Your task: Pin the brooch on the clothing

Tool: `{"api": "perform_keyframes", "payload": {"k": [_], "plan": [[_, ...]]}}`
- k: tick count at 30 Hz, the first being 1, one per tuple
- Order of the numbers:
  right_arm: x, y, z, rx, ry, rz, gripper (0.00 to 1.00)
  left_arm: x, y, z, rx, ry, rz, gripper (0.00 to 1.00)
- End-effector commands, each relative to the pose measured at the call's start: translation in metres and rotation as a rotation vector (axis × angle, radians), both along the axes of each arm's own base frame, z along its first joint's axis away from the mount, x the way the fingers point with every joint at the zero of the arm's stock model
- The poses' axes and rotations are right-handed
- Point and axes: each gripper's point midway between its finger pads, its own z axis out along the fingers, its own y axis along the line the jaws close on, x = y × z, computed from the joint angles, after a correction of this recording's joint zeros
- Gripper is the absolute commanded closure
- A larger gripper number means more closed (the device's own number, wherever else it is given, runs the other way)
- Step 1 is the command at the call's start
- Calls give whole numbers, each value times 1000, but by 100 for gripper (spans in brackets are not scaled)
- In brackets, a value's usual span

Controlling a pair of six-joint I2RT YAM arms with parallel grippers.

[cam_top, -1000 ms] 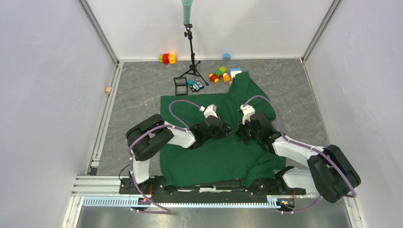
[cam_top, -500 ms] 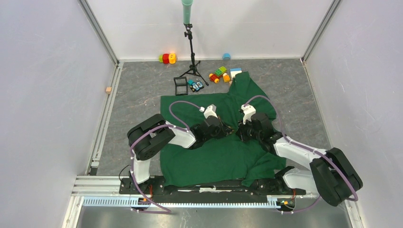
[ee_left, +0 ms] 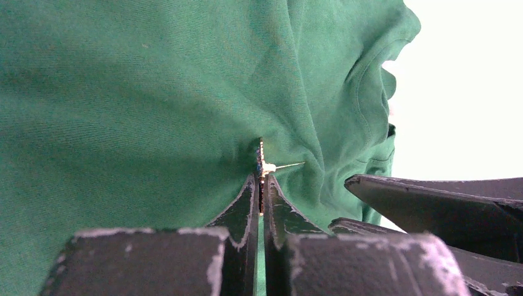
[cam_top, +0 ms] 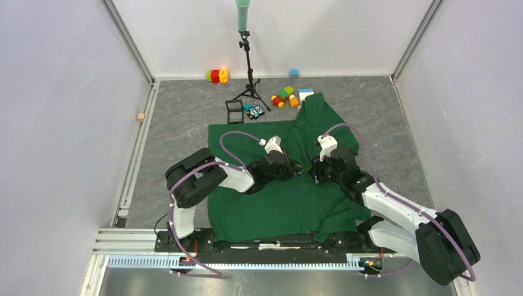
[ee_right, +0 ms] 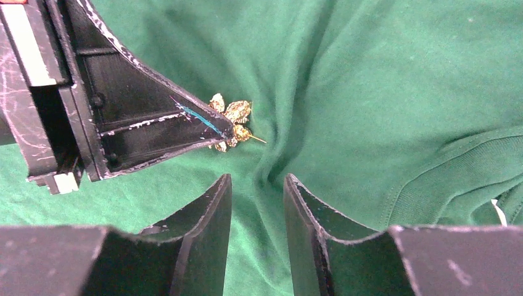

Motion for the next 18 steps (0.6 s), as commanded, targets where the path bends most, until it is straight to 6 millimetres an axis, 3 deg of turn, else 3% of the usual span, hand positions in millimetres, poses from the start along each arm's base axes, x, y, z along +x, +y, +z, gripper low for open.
{"api": "perform_keyframes", "payload": {"k": [1, 14, 18], "plan": [[0, 0, -8, -10, -5, 12, 59, 3, -8, 9, -58, -10, 16, 98], [-2, 12, -25, 19, 22, 63, 78, 4, -9, 11, -59, -13, 14, 98], [-1, 13, -31, 8, 27, 71, 90, 4, -10, 9, -58, -11, 12, 98]]}}
